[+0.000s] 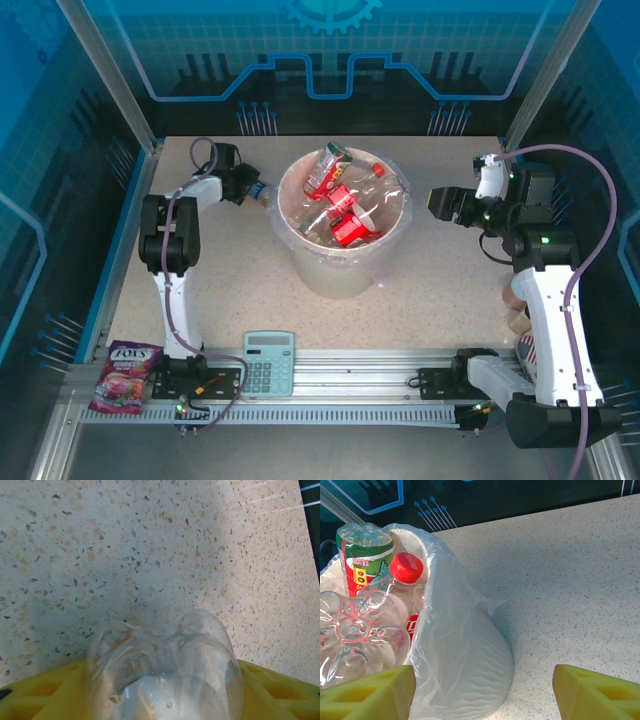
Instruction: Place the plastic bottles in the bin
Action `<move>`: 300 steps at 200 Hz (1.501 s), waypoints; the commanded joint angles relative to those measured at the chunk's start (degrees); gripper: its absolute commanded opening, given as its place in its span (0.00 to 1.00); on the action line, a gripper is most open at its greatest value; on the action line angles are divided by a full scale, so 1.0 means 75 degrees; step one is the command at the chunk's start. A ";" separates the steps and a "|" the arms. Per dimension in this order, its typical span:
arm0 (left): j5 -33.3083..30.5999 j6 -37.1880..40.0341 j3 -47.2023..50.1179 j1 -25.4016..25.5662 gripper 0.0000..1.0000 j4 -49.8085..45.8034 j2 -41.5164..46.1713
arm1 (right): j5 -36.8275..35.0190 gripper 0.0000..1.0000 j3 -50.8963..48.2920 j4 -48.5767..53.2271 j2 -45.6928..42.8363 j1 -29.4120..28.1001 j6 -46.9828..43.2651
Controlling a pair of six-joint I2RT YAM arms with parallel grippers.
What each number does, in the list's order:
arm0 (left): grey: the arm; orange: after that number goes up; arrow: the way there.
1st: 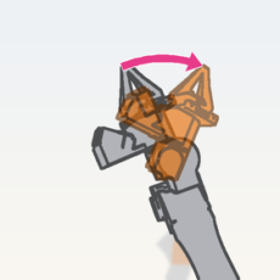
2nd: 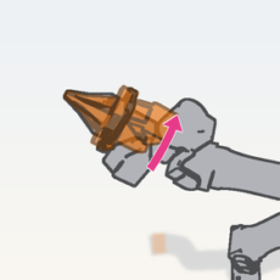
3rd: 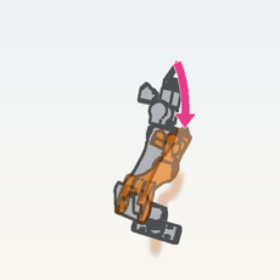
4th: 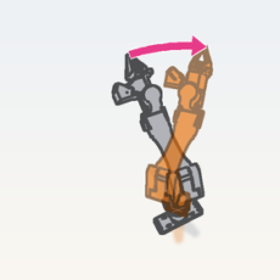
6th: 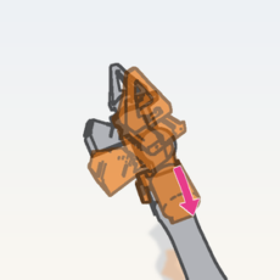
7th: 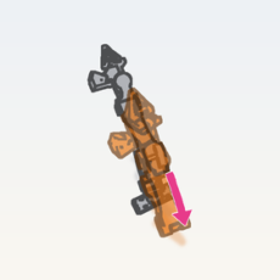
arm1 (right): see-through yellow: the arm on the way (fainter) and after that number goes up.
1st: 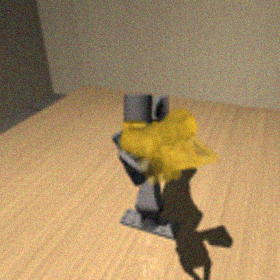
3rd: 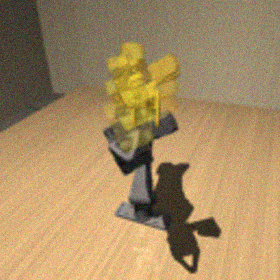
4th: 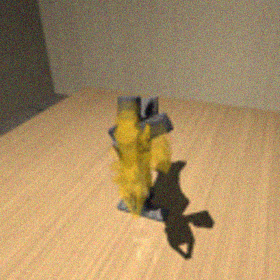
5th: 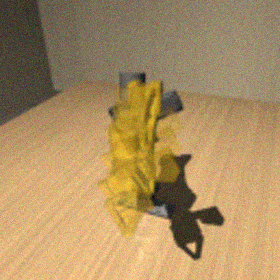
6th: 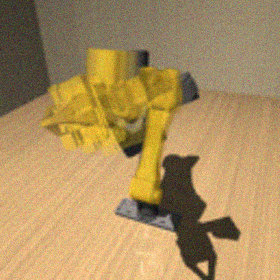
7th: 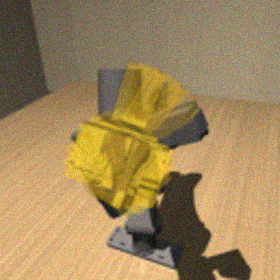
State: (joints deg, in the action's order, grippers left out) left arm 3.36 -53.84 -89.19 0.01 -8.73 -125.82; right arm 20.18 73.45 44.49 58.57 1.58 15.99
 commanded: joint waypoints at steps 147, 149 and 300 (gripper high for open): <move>0.0324 0.1416 0.2056 -0.0201 0.50 -0.0891 0.6700 | 0.0284 0.73 0.0068 -0.0223 -0.0057 0.0140 0.0081; 0.0349 0.1441 0.2018 -0.0201 0.50 -0.0929 0.6778 | 0.0294 0.73 0.0064 -0.0233 -0.0064 0.0137 0.0083; 0.1100 0.1644 0.0032 0.3471 0.40 -0.2751 0.6552 | 0.0560 0.73 0.0234 -0.0506 -0.0155 0.0024 0.0388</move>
State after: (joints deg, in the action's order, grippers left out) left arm 12.88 -43.92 -88.42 23.18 -26.35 -74.35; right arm 23.14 73.49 41.08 58.46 1.58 18.20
